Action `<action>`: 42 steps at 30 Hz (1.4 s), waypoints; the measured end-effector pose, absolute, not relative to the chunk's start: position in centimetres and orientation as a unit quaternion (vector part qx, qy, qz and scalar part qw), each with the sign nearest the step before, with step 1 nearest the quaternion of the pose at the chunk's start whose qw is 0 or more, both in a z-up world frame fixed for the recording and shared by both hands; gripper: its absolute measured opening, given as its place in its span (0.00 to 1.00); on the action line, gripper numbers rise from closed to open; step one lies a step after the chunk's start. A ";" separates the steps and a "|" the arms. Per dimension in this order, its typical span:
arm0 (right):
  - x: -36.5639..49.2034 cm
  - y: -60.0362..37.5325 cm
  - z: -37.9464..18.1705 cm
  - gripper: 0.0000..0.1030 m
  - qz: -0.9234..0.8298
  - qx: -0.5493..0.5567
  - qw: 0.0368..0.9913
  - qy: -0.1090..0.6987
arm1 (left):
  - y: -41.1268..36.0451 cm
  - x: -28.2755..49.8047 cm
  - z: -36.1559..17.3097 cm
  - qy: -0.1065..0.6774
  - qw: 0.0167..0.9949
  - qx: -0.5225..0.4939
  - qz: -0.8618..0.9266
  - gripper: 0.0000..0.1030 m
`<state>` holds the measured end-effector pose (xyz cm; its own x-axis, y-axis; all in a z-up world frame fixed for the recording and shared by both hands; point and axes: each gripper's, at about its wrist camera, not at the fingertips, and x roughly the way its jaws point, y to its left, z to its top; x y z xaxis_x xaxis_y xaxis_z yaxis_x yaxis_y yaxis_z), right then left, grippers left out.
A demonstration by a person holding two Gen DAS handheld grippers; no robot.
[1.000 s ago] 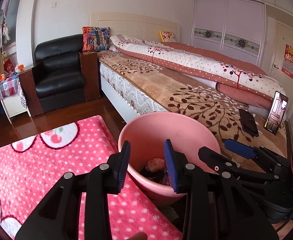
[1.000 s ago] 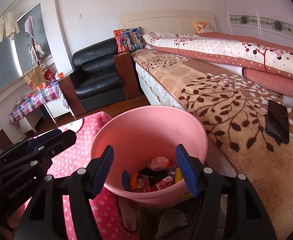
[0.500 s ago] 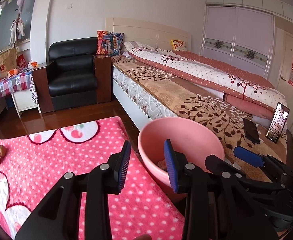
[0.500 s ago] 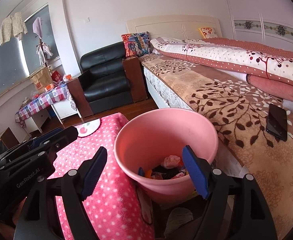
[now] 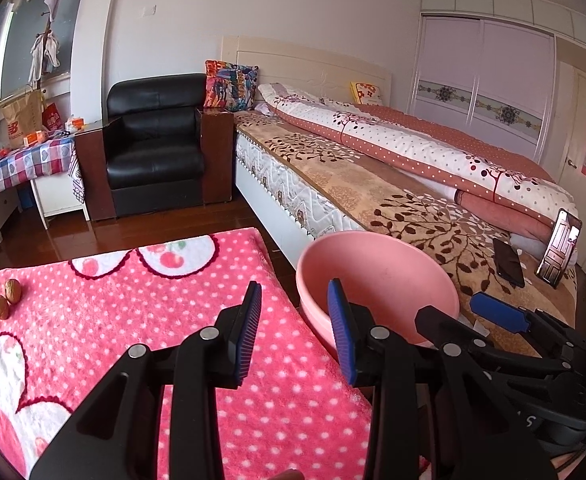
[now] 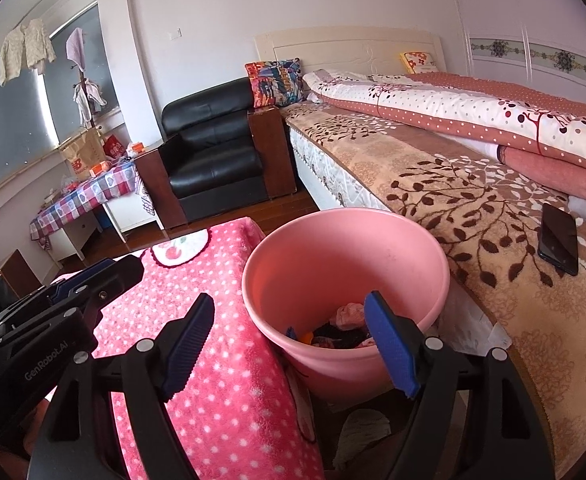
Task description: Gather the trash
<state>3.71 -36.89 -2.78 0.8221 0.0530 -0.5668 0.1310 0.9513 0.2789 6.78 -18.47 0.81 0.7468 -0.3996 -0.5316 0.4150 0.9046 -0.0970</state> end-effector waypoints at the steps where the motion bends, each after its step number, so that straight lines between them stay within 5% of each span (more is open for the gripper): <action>1: 3.7 -36.9 -2.8 0.75 -0.017 0.157 0.942 0.297 | -18.4 6.8 0.8 0.283 0.934 0.014 -0.217 0.34; 42: 2.5 -36.5 -1.5 0.77 -0.019 0.159 0.949 0.271 | -17.8 6.5 0.4 0.291 0.936 0.008 -0.196 0.34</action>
<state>2.51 -36.52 -1.52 0.8523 0.0495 -0.5206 0.1232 0.9485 0.2917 6.46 -17.82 0.37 0.7538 -0.3630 -0.5477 0.3724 0.9228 -0.0991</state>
